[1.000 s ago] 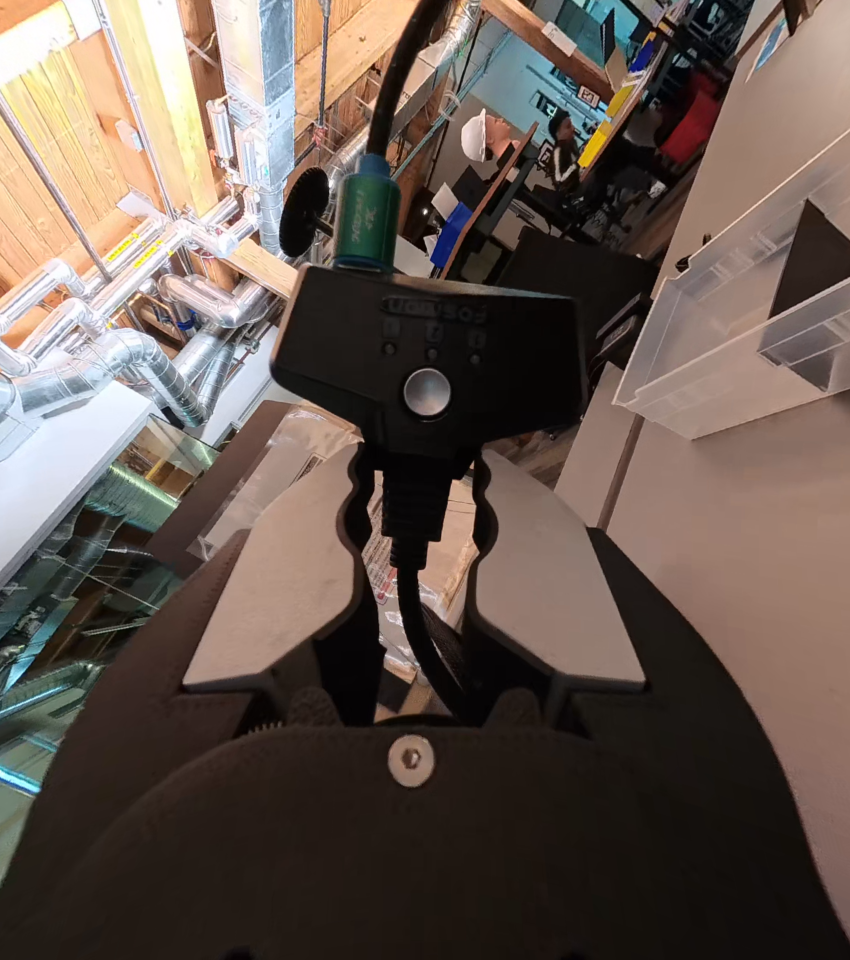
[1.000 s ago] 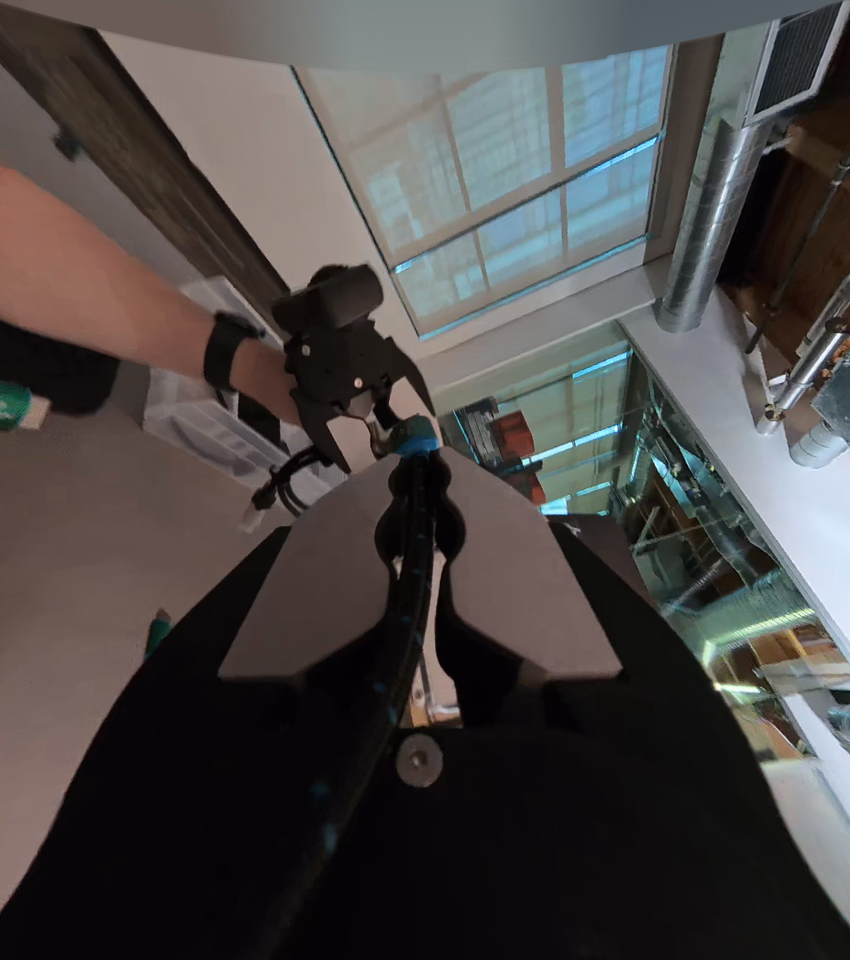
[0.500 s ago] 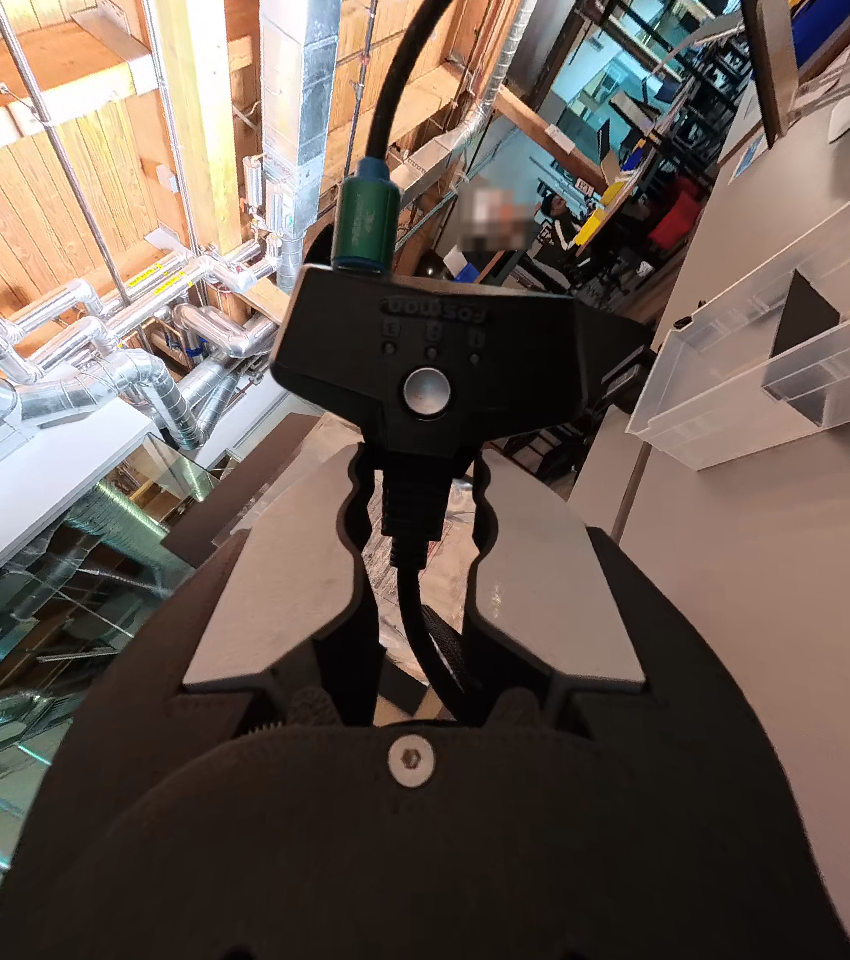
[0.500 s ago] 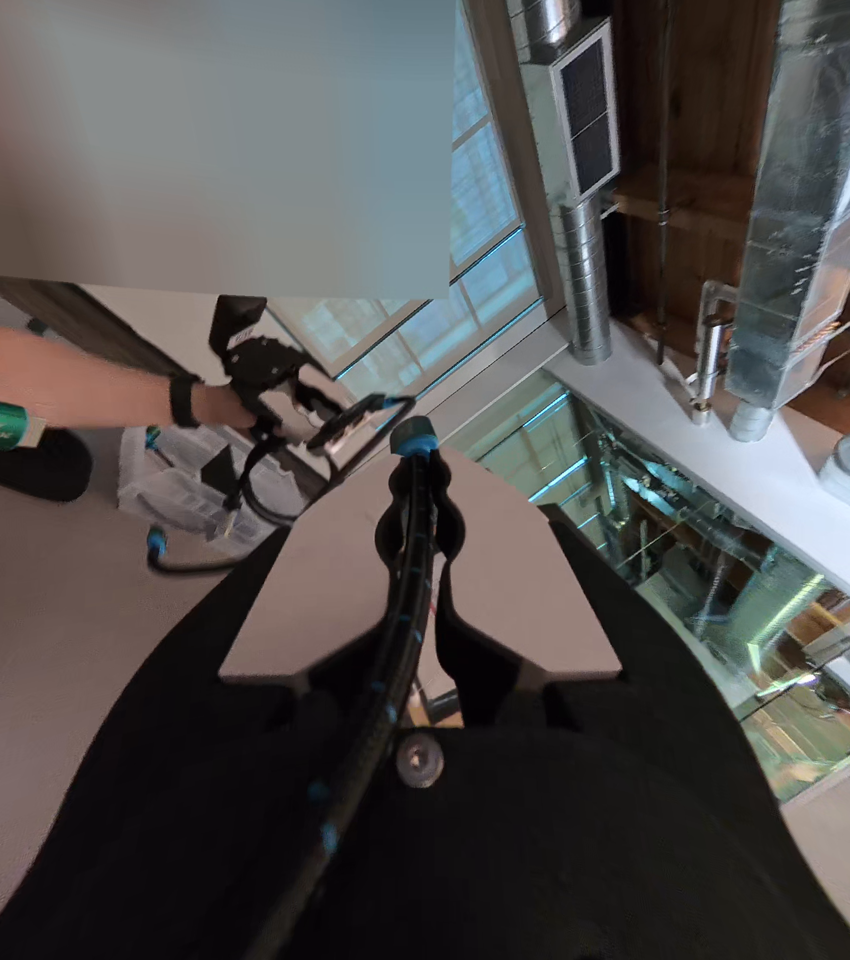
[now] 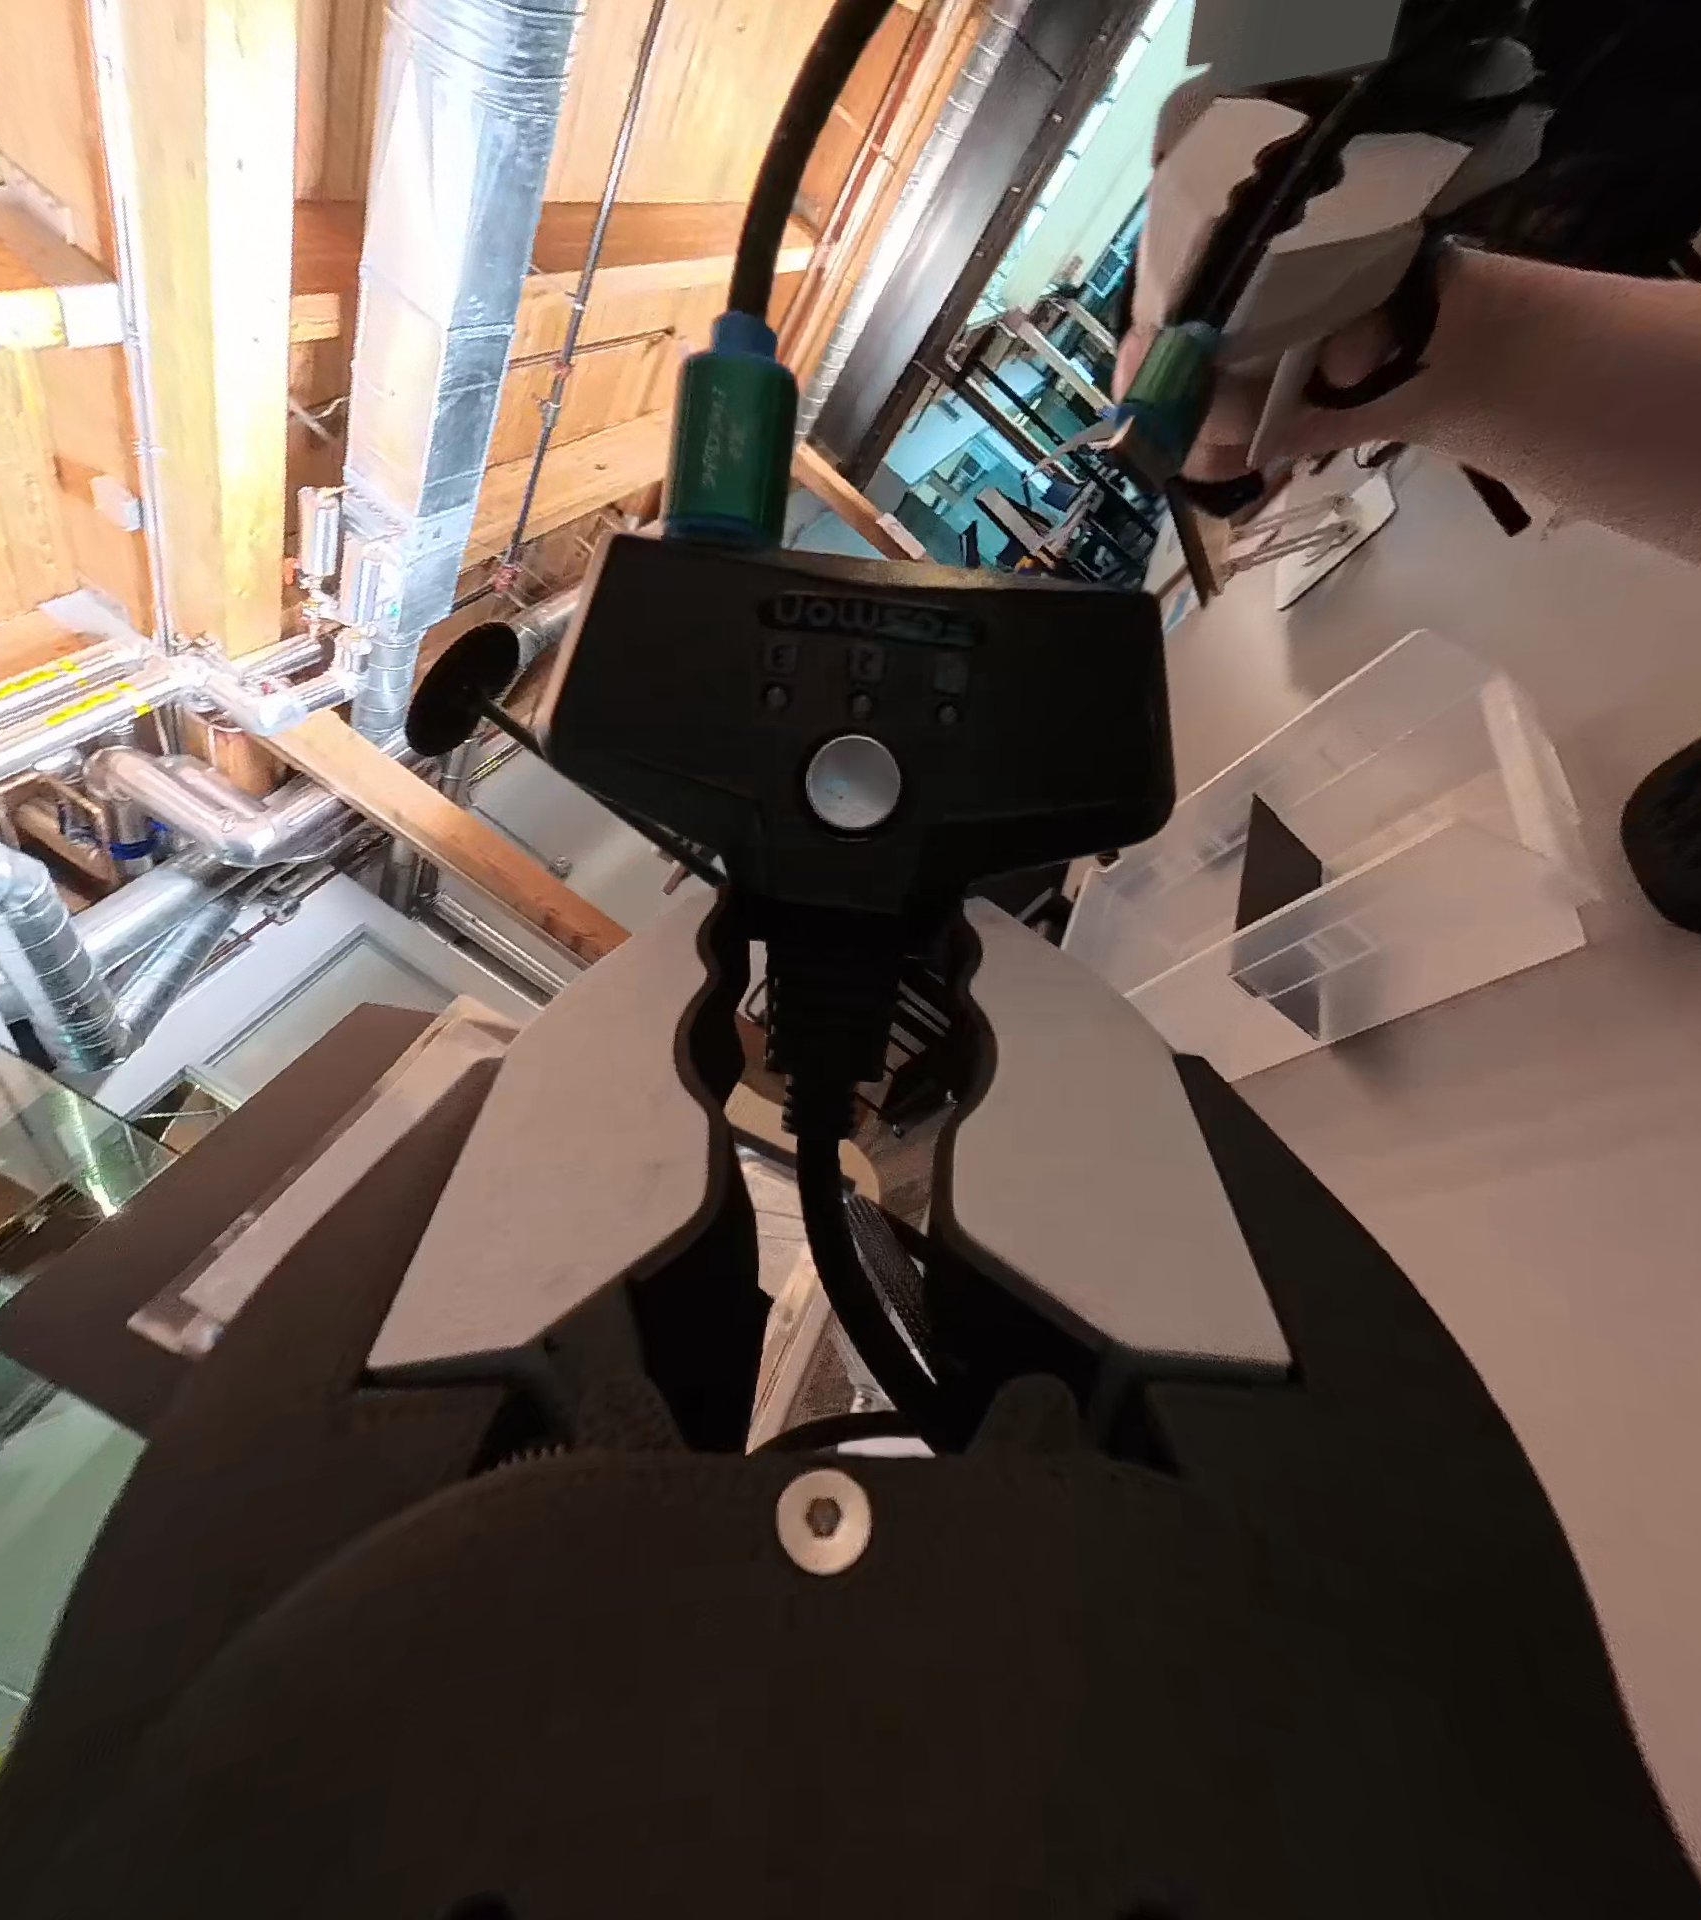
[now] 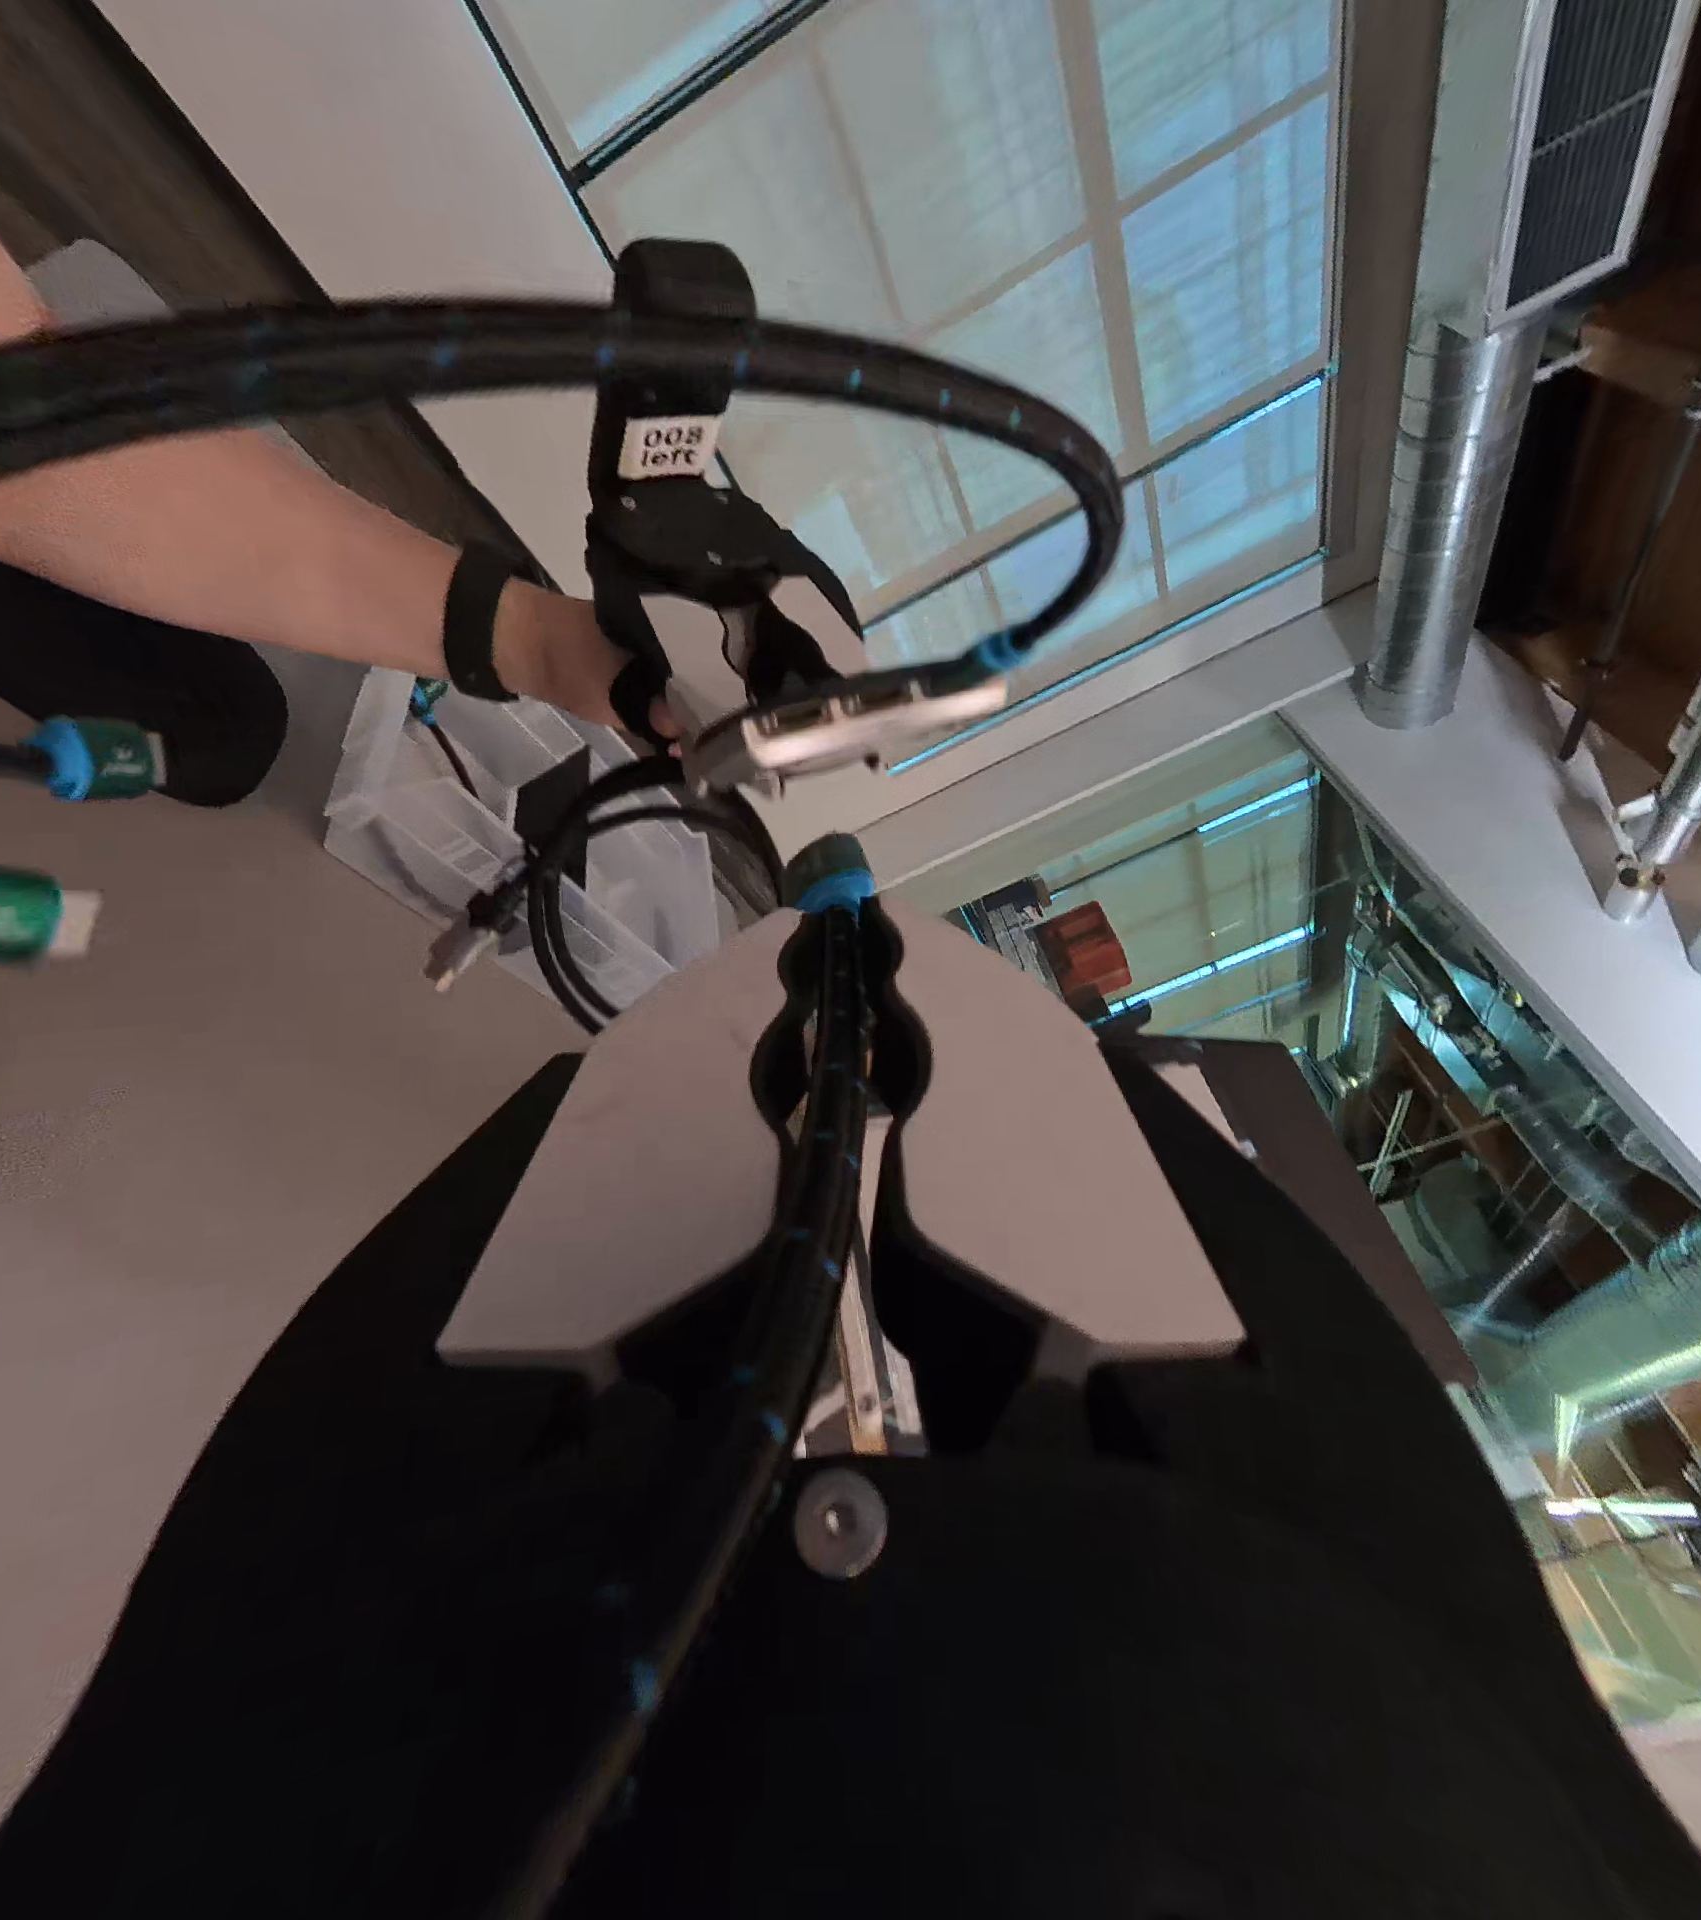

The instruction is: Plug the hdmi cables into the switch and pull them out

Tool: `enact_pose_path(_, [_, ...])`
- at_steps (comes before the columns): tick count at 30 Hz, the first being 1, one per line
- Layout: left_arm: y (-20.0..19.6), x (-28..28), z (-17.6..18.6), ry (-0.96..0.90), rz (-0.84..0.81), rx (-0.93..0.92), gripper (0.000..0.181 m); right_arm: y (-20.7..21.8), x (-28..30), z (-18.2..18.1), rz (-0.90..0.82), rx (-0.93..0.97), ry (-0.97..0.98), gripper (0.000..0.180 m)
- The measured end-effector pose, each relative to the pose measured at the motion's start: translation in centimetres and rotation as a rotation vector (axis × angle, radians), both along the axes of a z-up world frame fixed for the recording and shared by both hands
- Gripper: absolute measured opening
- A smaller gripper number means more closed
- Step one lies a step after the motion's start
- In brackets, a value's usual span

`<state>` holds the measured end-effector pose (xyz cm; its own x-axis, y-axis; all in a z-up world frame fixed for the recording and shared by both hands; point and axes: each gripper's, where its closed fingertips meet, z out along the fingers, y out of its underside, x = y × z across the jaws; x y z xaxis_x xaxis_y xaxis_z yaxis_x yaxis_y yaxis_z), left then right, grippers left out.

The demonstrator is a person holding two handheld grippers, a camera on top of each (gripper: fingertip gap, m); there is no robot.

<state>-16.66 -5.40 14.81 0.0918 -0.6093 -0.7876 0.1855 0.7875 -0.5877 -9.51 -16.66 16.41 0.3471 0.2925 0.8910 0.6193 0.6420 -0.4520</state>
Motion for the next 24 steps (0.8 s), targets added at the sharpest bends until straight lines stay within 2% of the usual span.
enact_pose_path(5, [-1.0, 1.3, -1.2, 0.062, -0.002, 0.041, 0.035, 0.6, -2.6, -0.6, 0.032, -0.031, -0.01, 0.008])
enact_pose_path(13, [-1.0, 2.3, -2.2, 0.097, 0.036, 0.073, 0.036, 2.0, -2.7, -1.6, -0.001, -0.144, 0.004, 0.008])
enact_pose_path(24, [0.1, 2.3, -1.4, 0.012, 0.167, 0.146, 0.036, 3.2, -2.1, -1.4, -0.053, -0.252, 0.096, 0.009])
